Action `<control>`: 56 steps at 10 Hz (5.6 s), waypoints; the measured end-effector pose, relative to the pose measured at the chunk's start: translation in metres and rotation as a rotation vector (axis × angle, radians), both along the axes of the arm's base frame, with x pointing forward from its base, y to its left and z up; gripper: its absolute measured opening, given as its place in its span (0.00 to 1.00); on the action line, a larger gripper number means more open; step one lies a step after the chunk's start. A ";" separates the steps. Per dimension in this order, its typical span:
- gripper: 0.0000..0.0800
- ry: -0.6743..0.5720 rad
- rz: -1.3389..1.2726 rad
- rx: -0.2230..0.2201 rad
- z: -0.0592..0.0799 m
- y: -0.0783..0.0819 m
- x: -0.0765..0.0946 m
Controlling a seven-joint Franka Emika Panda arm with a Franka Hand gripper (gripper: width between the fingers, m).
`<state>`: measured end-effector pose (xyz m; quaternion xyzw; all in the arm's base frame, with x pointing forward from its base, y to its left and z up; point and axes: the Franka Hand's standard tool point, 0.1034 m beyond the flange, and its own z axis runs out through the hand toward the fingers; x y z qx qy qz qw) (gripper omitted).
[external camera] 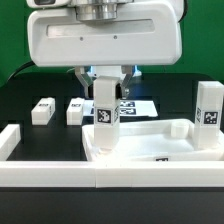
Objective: Assemble desk
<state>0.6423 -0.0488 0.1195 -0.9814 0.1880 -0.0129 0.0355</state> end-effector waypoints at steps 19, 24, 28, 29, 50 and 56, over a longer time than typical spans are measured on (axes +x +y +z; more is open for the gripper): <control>0.81 0.005 -0.344 0.026 -0.008 0.008 -0.009; 0.81 -0.029 0.262 -0.036 -0.007 -0.001 -0.009; 0.36 -0.028 0.262 -0.036 -0.008 -0.001 -0.009; 0.36 -0.028 0.262 -0.036 -0.008 -0.001 -0.009; 0.36 0.065 -1.213 0.078 -0.010 -0.008 -0.010; 0.36 0.072 -1.291 0.085 -0.010 -0.007 -0.010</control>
Offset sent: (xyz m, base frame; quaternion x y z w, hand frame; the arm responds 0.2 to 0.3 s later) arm -0.0108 0.0052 -0.0148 0.0183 -0.0232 0.4134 0.9101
